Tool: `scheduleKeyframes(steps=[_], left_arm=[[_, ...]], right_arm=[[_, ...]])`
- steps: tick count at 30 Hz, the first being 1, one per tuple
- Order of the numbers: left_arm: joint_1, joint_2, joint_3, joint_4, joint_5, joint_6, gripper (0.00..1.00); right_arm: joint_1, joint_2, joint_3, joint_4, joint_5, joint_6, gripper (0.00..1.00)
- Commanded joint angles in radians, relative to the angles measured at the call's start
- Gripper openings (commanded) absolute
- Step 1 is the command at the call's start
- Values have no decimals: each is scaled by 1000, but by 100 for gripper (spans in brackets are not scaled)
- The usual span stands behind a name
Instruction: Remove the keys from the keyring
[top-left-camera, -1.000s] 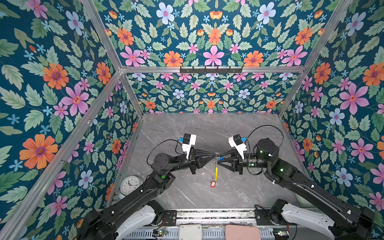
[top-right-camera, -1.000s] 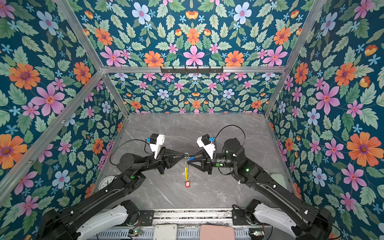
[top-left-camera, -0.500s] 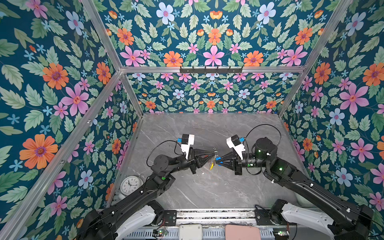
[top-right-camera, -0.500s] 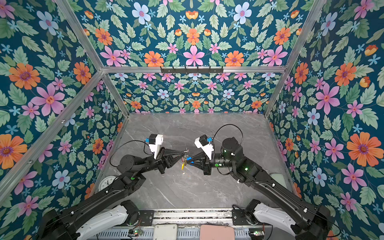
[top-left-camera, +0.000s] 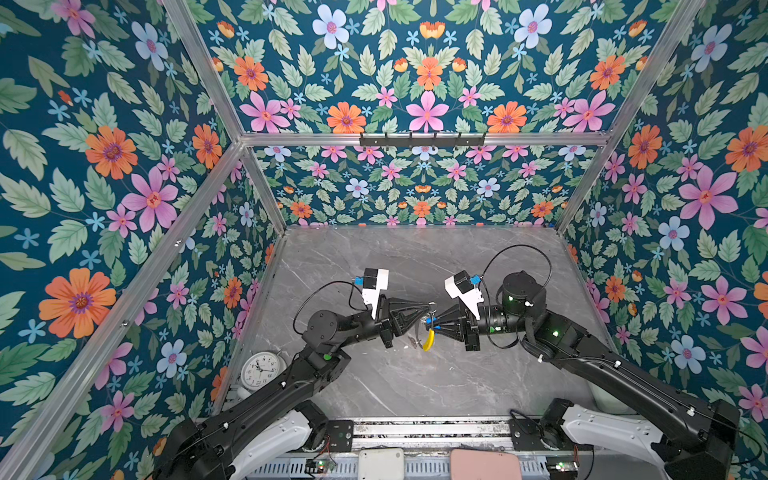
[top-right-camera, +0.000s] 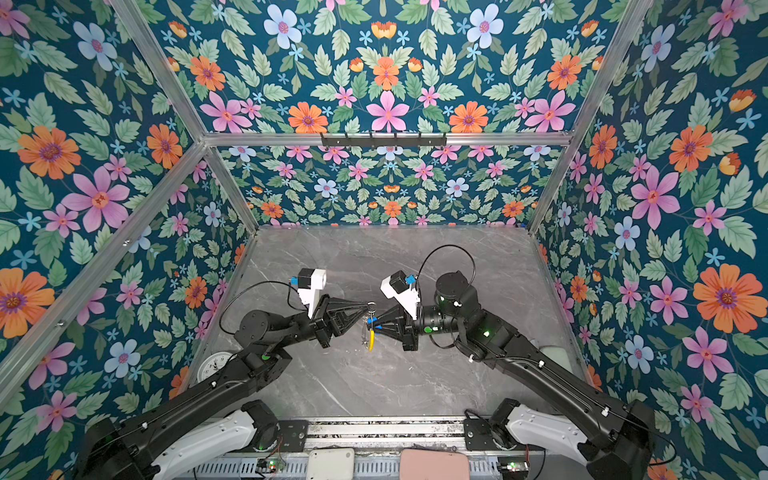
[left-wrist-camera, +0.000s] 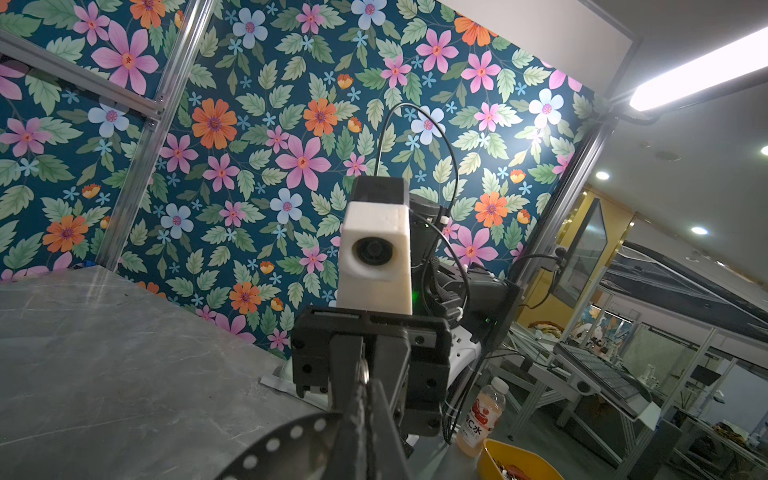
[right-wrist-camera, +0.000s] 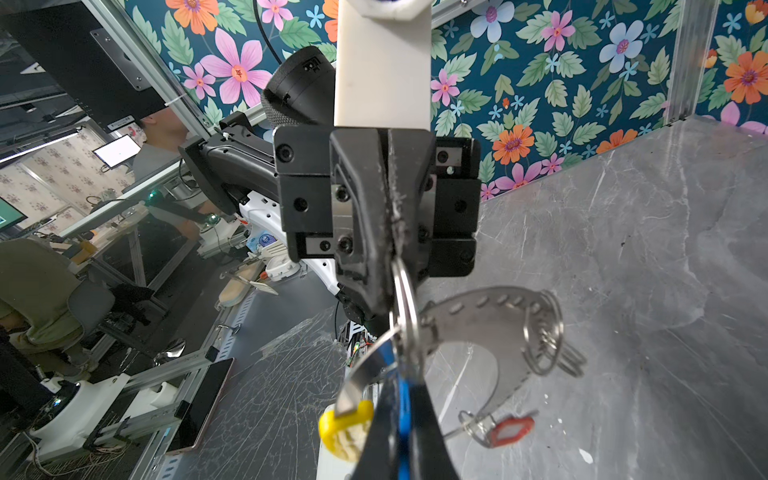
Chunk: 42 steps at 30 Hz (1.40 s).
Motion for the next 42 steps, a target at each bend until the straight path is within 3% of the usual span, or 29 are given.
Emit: scheduleKeyframes(steps=[1,8,12,17,24,28,35,42], left_arm=[[0,-1,6,56,-15,2,0],[-1,-10,8,41,-5,10,0],[0,-14,9,28,4,16,0],[-1,-27,3,15,-1,31,0],[-1,-36,-7,15,-14,45,0],[0,-32,-18,37,-28,46,0],[1,-15,-43,99,-58,36,0],[0,0,-57,130,-73,26,0]], right_arm=[[6,8,9,-18,-18,-19,0],[6,-9,5,-38,20,-16,1],[6,-50,-16,-55,79,-20,39],[4,-110,-20,-123,172,-57,49],[-64,-162,7,-87,171,-35,51],[-156,-159,-23,107,76,125,52],[-157,-64,-58,393,-34,329,52],[-129,-24,-88,457,-51,359,49]])
